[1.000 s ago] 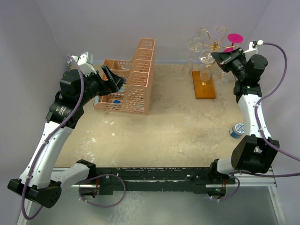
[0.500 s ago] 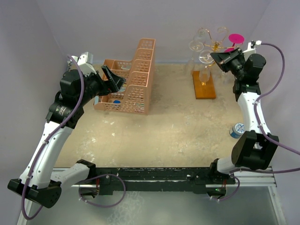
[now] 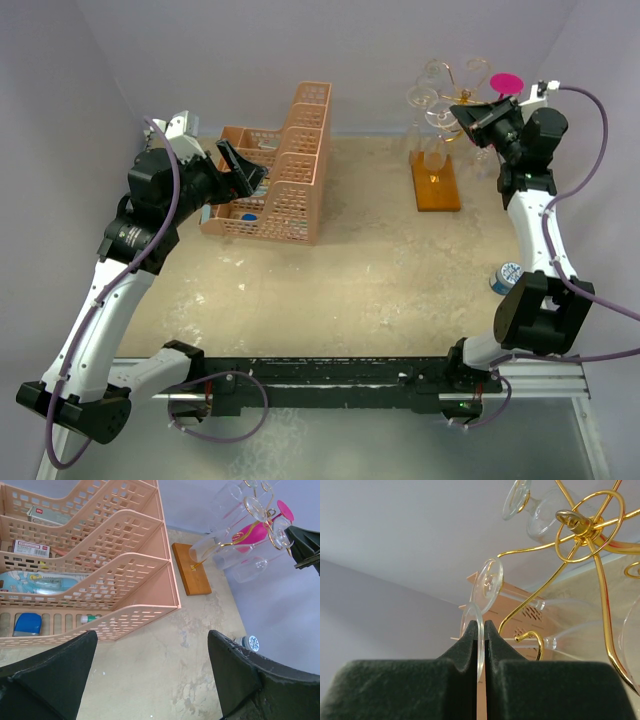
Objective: Take the wine glass off the wine glass rack
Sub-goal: Pick up the wine glass from the wine rack.
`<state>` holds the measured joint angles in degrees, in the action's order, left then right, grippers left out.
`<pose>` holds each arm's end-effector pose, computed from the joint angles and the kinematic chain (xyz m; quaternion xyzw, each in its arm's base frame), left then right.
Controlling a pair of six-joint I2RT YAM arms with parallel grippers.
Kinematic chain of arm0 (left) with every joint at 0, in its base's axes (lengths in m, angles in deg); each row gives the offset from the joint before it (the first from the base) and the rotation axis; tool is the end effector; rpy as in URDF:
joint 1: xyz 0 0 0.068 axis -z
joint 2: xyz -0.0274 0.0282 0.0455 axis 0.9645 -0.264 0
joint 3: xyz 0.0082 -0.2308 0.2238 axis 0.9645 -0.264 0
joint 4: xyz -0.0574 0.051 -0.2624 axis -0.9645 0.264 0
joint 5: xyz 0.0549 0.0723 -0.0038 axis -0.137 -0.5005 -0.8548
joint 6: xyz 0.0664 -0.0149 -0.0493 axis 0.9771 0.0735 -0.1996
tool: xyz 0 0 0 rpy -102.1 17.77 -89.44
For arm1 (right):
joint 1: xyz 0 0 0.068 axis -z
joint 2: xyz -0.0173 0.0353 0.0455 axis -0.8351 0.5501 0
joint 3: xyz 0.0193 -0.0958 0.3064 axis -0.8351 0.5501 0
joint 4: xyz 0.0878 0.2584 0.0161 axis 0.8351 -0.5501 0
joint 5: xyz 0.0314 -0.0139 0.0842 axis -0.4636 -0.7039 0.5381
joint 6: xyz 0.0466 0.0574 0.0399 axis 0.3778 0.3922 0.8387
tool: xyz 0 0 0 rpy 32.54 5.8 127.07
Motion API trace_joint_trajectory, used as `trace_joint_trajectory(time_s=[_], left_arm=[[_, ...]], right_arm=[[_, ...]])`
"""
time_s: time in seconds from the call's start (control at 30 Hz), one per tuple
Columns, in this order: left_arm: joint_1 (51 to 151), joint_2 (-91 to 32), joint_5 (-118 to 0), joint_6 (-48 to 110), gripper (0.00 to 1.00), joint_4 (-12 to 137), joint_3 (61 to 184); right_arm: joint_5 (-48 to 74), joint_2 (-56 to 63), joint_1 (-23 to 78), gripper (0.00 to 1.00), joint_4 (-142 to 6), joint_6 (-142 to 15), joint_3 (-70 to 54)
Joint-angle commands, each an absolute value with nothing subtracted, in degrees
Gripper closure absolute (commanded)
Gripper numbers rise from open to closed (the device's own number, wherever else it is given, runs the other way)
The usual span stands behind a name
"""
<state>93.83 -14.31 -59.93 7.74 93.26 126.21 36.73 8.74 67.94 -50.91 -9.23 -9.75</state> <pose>0.2197 -0.0864 0.4821 -0.0663 0.7771 -0.3283 0.5328 0.3973 -0.0408 0.4656 0.2134 0.6310 0.4653 0.5829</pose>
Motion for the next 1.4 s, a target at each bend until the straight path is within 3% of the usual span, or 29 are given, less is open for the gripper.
trace_joint_trajectory(time_s=[0.0, 1.37], left_arm=[[93.37, -13.03, -60.2, 8.87, 0.12, 92.0, 127.18], [93.4, -13.1, -59.85, 8.51, 0.12, 92.08, 127.44]], right_arm=[[36.34, 8.64, 67.64, 1.0, -47.73, -7.58, -13.0], [34.5, 8.37, 73.86, 1.0, -47.26, -4.57, -13.33]])
